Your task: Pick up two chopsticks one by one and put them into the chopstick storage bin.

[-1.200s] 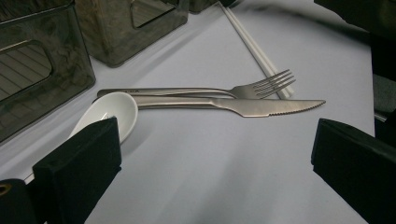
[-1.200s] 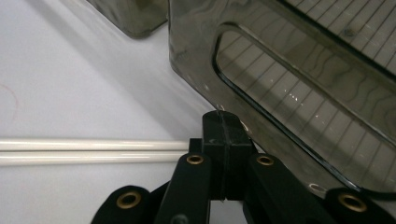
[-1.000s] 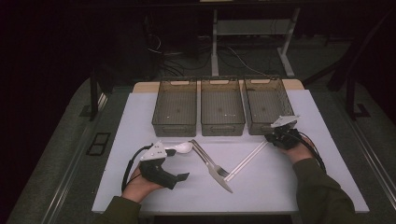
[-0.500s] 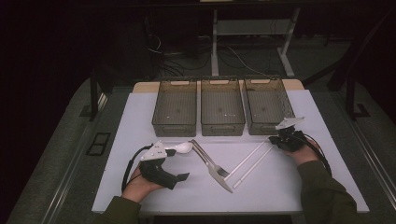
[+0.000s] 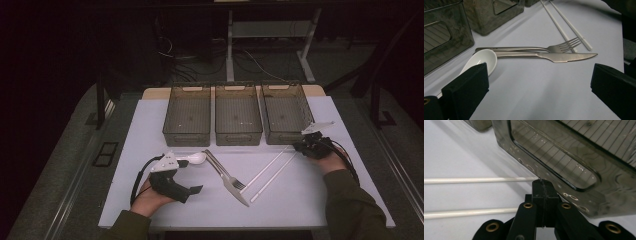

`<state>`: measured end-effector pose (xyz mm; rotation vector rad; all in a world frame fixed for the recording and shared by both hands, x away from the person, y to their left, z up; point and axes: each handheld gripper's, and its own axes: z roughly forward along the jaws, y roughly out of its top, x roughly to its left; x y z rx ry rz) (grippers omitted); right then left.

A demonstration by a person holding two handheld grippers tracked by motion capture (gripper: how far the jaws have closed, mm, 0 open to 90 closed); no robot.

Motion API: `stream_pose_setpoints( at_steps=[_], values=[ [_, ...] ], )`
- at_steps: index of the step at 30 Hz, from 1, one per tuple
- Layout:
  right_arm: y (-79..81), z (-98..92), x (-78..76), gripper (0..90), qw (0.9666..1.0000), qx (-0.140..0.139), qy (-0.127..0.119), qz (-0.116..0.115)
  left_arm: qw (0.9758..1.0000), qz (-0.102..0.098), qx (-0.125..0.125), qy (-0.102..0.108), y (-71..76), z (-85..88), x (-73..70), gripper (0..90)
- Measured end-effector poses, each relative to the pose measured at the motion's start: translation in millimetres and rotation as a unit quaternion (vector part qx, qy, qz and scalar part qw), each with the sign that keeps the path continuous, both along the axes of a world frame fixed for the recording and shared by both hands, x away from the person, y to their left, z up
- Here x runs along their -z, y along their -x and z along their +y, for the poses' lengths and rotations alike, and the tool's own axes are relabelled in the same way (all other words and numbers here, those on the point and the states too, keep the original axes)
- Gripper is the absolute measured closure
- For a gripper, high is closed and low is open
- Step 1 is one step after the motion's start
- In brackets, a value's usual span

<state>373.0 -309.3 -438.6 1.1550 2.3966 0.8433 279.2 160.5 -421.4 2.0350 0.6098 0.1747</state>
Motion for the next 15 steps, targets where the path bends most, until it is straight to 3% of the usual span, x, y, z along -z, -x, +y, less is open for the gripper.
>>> stream_pose_setpoints(
  at_steps=[4, 15],
  values=[
    [-2.8, 2.6, 3.7, 89.4, 0.9999, 0.001, 0.017, 0.001, 1.0000, 0.000, 0.001, -0.001, 0.0, 0.5, -0.2, 0.8],
    [-1.2, -2.9, 5.1, 89.5, 0.9997, 0.005, 0.019, 0.010, 1.0000, -0.001, 0.000, -0.001, 0.0, 1.0, -0.5, 0.9]
  ],
)
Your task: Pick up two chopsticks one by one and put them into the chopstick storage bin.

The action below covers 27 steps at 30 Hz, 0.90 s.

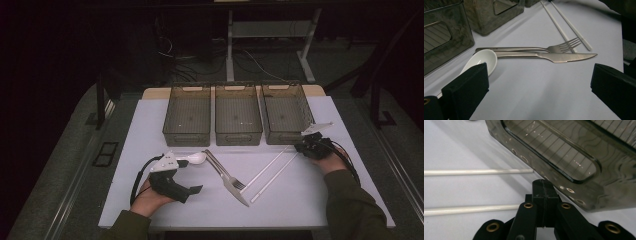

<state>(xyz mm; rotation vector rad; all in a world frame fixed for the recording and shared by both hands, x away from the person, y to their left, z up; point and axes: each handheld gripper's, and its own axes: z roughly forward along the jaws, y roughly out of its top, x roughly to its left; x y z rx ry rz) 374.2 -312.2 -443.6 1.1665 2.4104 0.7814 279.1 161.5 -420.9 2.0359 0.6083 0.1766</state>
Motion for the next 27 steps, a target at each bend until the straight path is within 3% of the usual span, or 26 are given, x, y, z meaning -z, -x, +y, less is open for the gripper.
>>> stream_pose_setpoints(
  at_steps=[14, 19, 23, 27],
  values=[
    [9.2, -8.1, -1.3, 89.5, 0.9999, -0.004, 0.003, 0.010, 1.0000, 0.000, 0.000, 0.000, 0.1, 0.0, -0.1, 0.9],
    [12.7, -10.9, -5.0, 89.4, 1.0000, -0.005, -0.005, 0.003, 1.0000, 0.000, 0.000, 0.001, 0.3, -0.1, -0.2, 0.9],
    [19.2, -7.2, -13.9, 86.9, 0.9992, -0.031, -0.025, -0.001, 1.0000, 0.000, 0.000, 0.000, 0.1, 0.2, -0.3, 0.9],
    [31.6, 1.4, -16.7, 79.5, 0.9956, -0.083, -0.041, 0.013, 1.0000, 0.000, 0.001, 0.001, 0.2, -0.1, -0.2, 0.9]
  ],
)
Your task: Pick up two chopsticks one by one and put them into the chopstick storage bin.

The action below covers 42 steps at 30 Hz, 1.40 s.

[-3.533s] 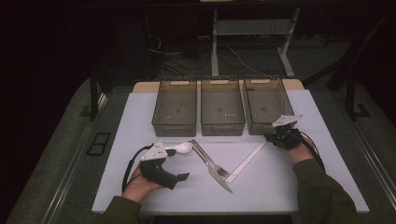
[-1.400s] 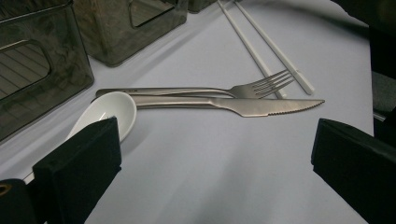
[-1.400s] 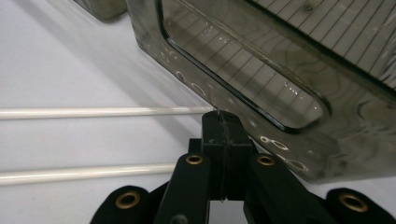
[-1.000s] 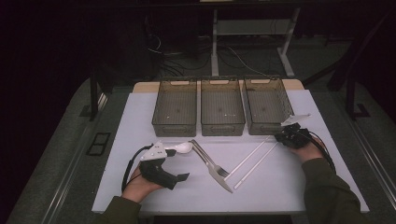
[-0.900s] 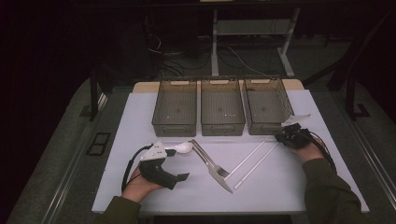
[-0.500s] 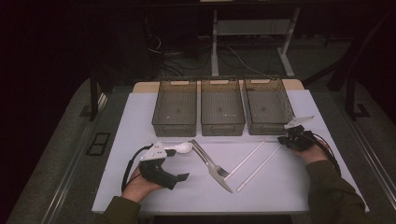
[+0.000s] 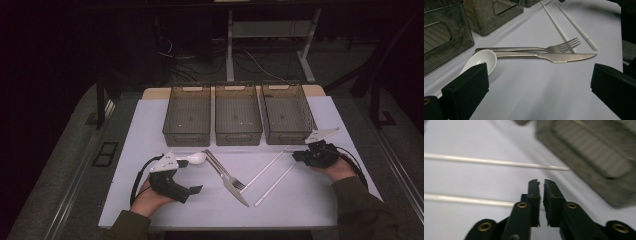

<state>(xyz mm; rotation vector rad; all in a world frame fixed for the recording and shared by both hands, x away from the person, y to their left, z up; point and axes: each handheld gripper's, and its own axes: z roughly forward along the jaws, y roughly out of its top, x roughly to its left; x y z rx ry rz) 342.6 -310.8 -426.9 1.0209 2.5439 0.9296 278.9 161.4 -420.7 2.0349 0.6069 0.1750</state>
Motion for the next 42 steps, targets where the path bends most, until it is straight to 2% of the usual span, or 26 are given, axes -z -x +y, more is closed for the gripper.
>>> stream_pose_setpoints(
  at_steps=[4, 8, 12, 14, 17, 19, 22, 23, 29, 30, 35, 36, 38, 42],
  values=[
    [15.6, 11.9, -1.4, 74.4, 0.9978, -0.064, -0.016, 0.002, 1.0000, 0.000, 0.000, 0.000, -0.1, -0.2, 0.2, 0.8],
    [30.4, 27.0, 0.5, 69.8, 0.9922, -0.122, -0.022, 0.009, 1.0000, 0.001, 0.001, -0.001, 0.1, -0.6, 0.2, 0.8],
    [39.4, 40.9, 2.8, 66.0, 0.9864, -0.162, -0.021, 0.016, 1.0000, 0.001, 0.001, -0.001, -0.2, -0.6, 0.5, 0.8],
    [40.3, 46.5, 4.6, 64.2, 0.9833, -0.181, -0.013, 0.010, 1.0000, 0.000, 0.001, 0.000, -0.1, -0.9, 0.6, 0.8],
    [39.9, 53.0, 6.9, 63.3, 0.9808, -0.195, -0.009, 0.014, 1.0000, 0.002, 0.001, 0.000, 0.0, -1.0, 0.8, 0.8],
    [38.0, 55.5, 9.2, 62.6, 0.9779, -0.209, 0.000, 0.015, 1.0000, 0.002, 0.001, 0.000, 0.0, -1.1, 0.8, 0.8],
    [37.0, 59.0, 13.1, 61.6, 0.9765, -0.215, 0.011, 0.018, 1.0000, 0.000, 0.003, -0.001, -0.4, -0.9, 0.8, 0.8],
    [36.9, 59.3, 13.2, 61.7, 0.9757, -0.218, 0.008, 0.022, 1.0000, 0.000, 0.002, -0.001, -0.4, -0.9, 0.7, 0.8],
    [36.9, 58.9, 12.8, 62.7, 0.9740, -0.225, 0.013, 0.021, 1.0000, 0.001, 0.002, -0.001, -0.1, -1.0, 0.8, 0.8],
    [37.8, 59.2, 12.4, 63.1, 0.9745, -0.223, 0.010, 0.026, 1.0000, 0.000, 0.003, -0.001, -0.3, -0.9, 0.8, 0.8],
    [37.7, 57.3, 12.0, 65.4, 0.9717, -0.235, 0.017, 0.019, 1.0000, 0.002, 0.001, 0.000, 0.1, -1.0, 0.9, 0.9],
    [39.5, 57.2, 10.8, 66.9, 0.9723, -0.232, 0.016, 0.027, 1.0000, 0.002, 0.001, 0.001, 0.1, -1.0, 0.9, 0.8],
    [41.2, 56.0, 10.3, 67.8, 0.9715, -0.235, 0.017, 0.029, 1.0000, 0.003, 0.001, 0.001, 0.1, -1.0, 0.8, 0.8],
    [44.2, 55.5, 10.2, 66.8, 0.9684, -0.246, 0.019, 0.033, 1.0000, 0.002, 0.003, -0.001, 0.3, -1.1, 0.8, 0.9]
  ],
)
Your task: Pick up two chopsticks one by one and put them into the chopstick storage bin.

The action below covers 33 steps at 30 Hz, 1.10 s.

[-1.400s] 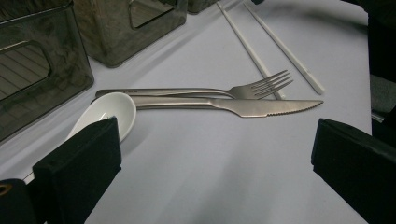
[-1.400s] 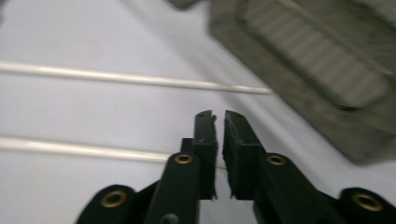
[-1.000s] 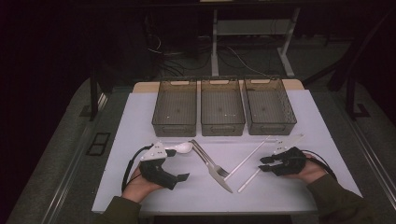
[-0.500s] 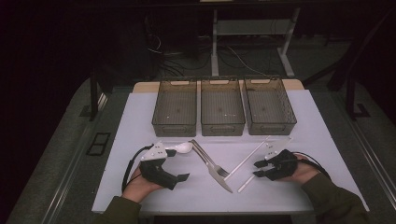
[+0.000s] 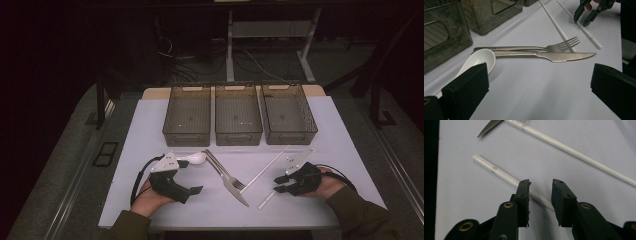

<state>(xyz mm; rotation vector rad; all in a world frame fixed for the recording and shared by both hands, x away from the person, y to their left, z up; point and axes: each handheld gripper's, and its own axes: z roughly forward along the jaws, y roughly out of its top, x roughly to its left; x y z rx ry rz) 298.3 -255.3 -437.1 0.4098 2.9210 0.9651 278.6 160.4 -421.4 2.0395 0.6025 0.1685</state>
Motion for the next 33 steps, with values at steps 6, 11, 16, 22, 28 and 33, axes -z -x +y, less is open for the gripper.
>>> stream_pose_setpoints(
  at_steps=[6, 11, 16, 22, 28, 33],
  values=[
    [2.7, 1.3, 0.3, 66.7, 0.9997, -0.021, 0.002, -0.007, 1.0000, 0.001, 0.000, 0.000, 0.0, 0.0, 0.1, 0.8],
    [8.5, 3.9, -0.3, 67.0, 0.9993, -0.037, 0.007, -0.009, 1.0000, 0.001, 0.000, -0.001, 0.1, 0.0, 0.0, 0.8],
    [16.3, 3.9, 0.3, 64.3, 0.9985, -0.052, 0.011, -0.016, 1.0000, 0.000, 0.002, -0.004, 0.0, -0.6, 0.3, 0.8],
    [17.8, 4.6, 1.8, 63.0, 0.9979, -0.061, 0.010, -0.020, 1.0000, 0.001, 0.002, -0.003, 0.1, -1.1, 0.6, 0.8],
    [18.5, 6.6, 1.1, 67.5, 0.9977, -0.068, 0.005, -0.010, 1.0000, 0.001, 0.003, -0.003, 0.2, -1.4, 0.7, 0.8],
    [20.7, 7.8, 0.2, 69.6, 0.9974, -0.070, 0.008, -0.010, 1.0000, 0.001, 0.003, -0.004, 0.2, -1.0, 0.5, 0.8]
  ],
)
